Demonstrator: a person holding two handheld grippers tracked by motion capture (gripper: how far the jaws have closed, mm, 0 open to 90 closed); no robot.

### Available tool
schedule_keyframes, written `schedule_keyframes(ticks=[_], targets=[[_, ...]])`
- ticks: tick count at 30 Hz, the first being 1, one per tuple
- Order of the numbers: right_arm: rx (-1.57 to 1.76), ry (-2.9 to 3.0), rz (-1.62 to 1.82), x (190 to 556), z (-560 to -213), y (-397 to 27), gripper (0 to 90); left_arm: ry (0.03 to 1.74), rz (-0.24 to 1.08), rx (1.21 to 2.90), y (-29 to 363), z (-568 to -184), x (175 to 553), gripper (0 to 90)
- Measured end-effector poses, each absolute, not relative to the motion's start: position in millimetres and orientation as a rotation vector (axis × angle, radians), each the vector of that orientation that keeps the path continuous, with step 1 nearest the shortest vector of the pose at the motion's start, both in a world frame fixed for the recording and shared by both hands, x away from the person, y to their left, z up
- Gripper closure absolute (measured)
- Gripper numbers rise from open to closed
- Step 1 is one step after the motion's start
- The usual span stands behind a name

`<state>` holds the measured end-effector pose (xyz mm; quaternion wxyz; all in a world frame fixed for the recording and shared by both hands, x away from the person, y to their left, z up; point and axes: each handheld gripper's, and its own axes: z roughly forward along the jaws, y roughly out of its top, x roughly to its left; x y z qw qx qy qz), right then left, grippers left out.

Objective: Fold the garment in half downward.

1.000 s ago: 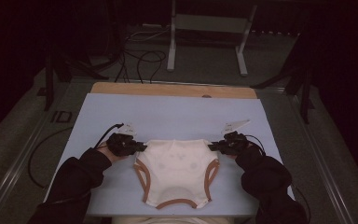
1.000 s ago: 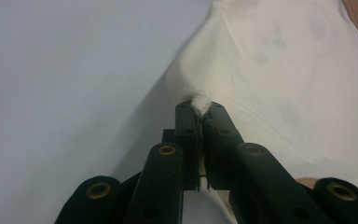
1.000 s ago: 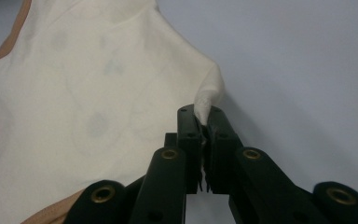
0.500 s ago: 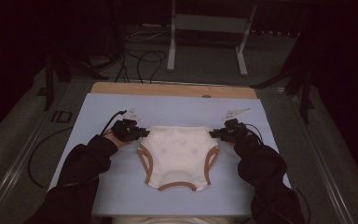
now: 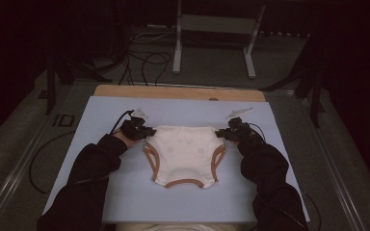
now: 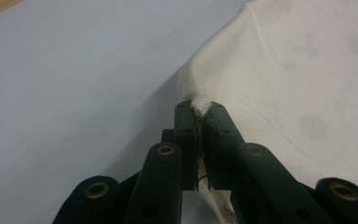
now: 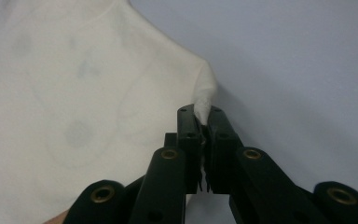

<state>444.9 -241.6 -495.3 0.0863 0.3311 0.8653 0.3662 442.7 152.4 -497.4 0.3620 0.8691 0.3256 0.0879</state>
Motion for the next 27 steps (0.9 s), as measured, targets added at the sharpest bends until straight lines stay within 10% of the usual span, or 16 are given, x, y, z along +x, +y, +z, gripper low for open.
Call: schedule_keyframes(ticks=[19, 27], targets=[[1.074, 2.586, 1.046, 459.4, -517.7, -240.6, 84.0, 0.908, 0.206, 2.259, 146.9, -517.5, 458.4, 84.6], [1.086, 2.550, 1.001, 460.1, -517.3, -239.4, 62.7, 0.942, 0.236, 2.259, 147.0, -516.9, 458.3, 70.3]])
